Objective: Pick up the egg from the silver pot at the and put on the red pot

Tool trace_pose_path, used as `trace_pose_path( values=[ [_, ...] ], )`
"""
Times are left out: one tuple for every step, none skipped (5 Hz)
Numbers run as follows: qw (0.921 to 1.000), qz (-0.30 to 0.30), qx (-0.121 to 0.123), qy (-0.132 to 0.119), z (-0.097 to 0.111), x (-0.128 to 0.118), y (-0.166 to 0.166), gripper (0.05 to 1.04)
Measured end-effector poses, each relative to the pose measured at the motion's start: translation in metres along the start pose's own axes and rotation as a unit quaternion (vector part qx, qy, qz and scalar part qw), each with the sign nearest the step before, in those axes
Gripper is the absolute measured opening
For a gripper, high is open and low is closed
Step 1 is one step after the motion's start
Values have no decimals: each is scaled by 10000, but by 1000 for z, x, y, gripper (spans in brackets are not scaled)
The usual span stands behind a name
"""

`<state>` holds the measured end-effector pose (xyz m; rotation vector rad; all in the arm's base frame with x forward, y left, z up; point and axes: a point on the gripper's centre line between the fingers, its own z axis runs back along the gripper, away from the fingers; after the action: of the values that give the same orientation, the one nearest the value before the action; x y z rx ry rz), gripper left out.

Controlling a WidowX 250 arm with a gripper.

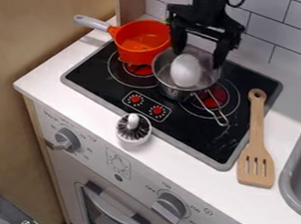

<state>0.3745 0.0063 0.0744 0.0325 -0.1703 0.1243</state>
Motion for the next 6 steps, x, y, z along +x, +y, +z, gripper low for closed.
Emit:
trace_pose_path(
  values=[
    [10000,-16,1,-37,0,2,3,1001],
    [10000,-32,-1,-90,0,3,5,1001],
    [10000,-61,37,-64,-3,1,6,1001],
    [9999,-112,89,-79,-12,-5,8,1001],
    [9999,-59,71,-140,-17,-8,7,1001],
    [9997,-54,78,-246,-26,-13,5,1001]
  ],
)
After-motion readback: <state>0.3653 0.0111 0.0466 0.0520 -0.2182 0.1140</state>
